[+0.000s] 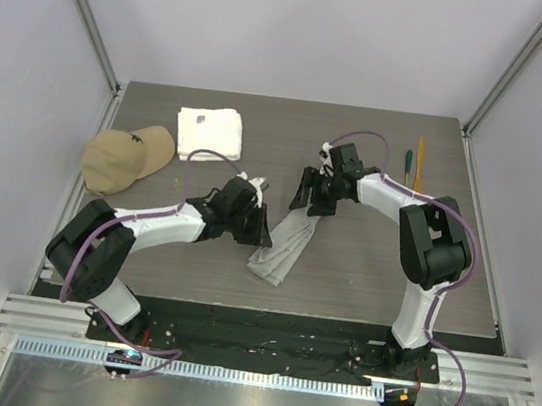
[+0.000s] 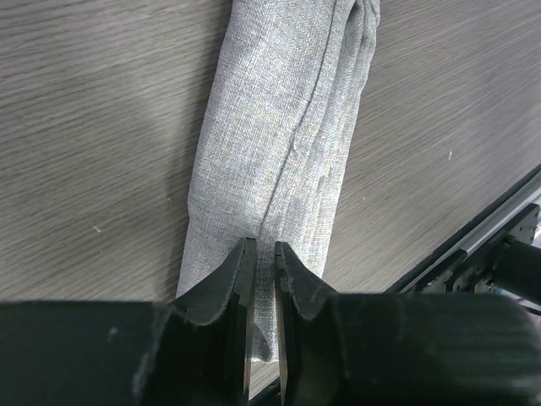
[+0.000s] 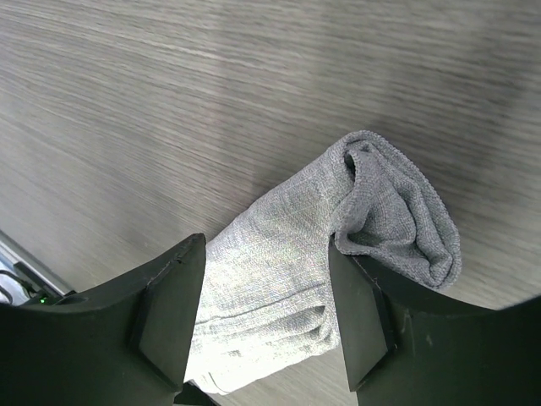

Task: Fold the napkin into a case and place the utensils inside
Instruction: Stuff the top corner of the smaller-rectangle-folded napkin into the folded napkin.

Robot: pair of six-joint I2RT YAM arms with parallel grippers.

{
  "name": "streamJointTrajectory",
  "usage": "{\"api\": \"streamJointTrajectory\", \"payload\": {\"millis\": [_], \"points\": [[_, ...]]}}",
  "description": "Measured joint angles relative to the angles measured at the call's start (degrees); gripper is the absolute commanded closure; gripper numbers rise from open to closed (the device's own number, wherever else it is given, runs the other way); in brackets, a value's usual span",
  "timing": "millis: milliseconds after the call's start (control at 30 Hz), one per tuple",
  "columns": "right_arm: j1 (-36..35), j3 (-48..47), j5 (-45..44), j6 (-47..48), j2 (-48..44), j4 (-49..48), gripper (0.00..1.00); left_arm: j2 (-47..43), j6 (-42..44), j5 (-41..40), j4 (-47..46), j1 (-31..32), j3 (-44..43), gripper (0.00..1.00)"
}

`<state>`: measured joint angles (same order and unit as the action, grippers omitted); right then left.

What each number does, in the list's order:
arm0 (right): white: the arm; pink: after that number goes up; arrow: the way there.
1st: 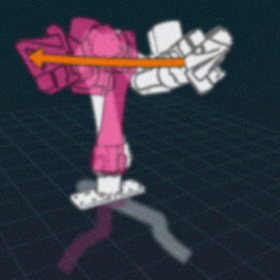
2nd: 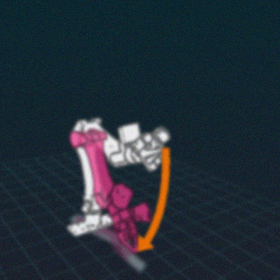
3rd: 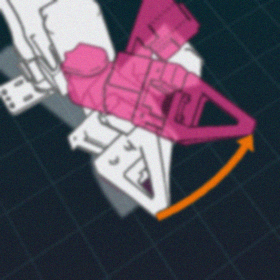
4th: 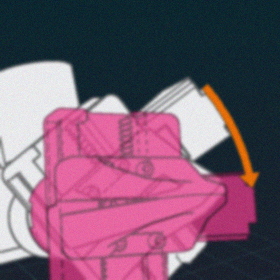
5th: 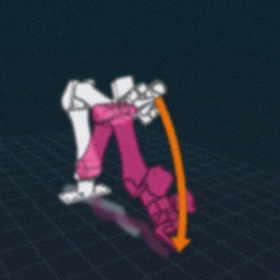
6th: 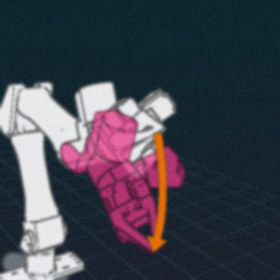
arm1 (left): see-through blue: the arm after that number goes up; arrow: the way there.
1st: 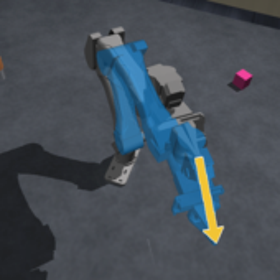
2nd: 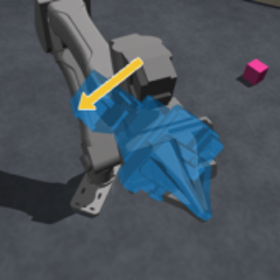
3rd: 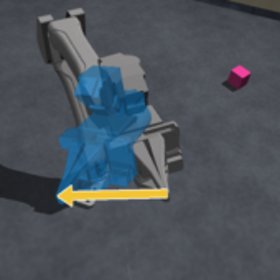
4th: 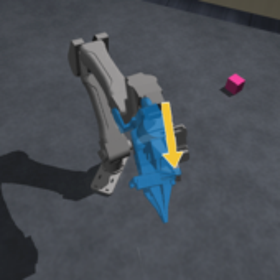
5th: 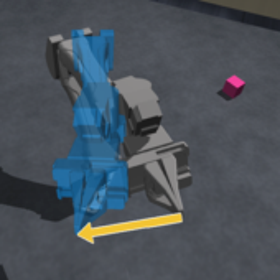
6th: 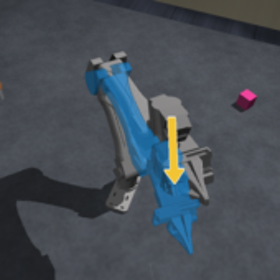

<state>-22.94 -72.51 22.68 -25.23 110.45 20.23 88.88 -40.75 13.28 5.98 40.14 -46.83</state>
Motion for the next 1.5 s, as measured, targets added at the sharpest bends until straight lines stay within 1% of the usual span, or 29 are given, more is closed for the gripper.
{"api": "streamJointTrajectory", "payload": {"millis": [200,500,733,867,1033,1100,1167,1200,1233,1333,1400,1500], "points": [[0.28,0.02,-1.73,0.92,-1.44,3.3,0.35,0.0,-1.29,0.02,-2.23,1.27,0.76,0.82],[0.52,0.04,-6.49,2.78,-7.17,8.94,0.34,1.88,-2.51,0.0,-3.21,2.99,0.79,0.83],[1.95,1.51,-9.18,3.37,-9.88,10.56,0.35,2.36,-2.56,0.02,-3.23,3.41,0.79,0.83],[2.51,2.84,-10.47,3.39,-10.43,10.64,0.43,2.36,-2.62,0.04,-3.26,3.41,0.79,0.83],[2.69,10.21,-10.95,1.6,-14.34,9.11,0.48,2.95,-2.8,0.33,-3.58,3.76,0.72,0.83],[2.71,15.1,-9.94,0.59,-16.65,7.52,0.49,3.5,-2.8,0.5,-3.48,4.13,0.46,0.74],[2.73,20.22,-8.33,-0.44,-19.47,6.93,0.5,3.5,-2.73,0.44,-2.73,4.44,0.09,0.6],[2.69,22.14,-7.69,-0.72,-20.76,6.78,0.51,3.19,-2.58,0.31,-2.36,4.5,-0.09,0.57],[2.6,24.41,-6.73,-1.14,-22.43,6.71,0.54,2.58,-2.47,-0.13,-1.51,4.55,-0.15,0.55],[1.57,30.34,-3.32,-3.72,-27.63,4.72,0.61,-1.92,-1.6,-2.19,3.08,4.79,-0.83,0.54],[-0.04,33.92,-0.74,-6.78,-30.38,1.07,0.62,-4.76,-0.22,-3.93,5.84,5.22,-2.19,0.55],[-3.85,37.99,2.16,-11.67,-31.87,-5.44,0.62,-7.34,2.84,-7.43,8.5,7.17,-4.55,0.54]]}}
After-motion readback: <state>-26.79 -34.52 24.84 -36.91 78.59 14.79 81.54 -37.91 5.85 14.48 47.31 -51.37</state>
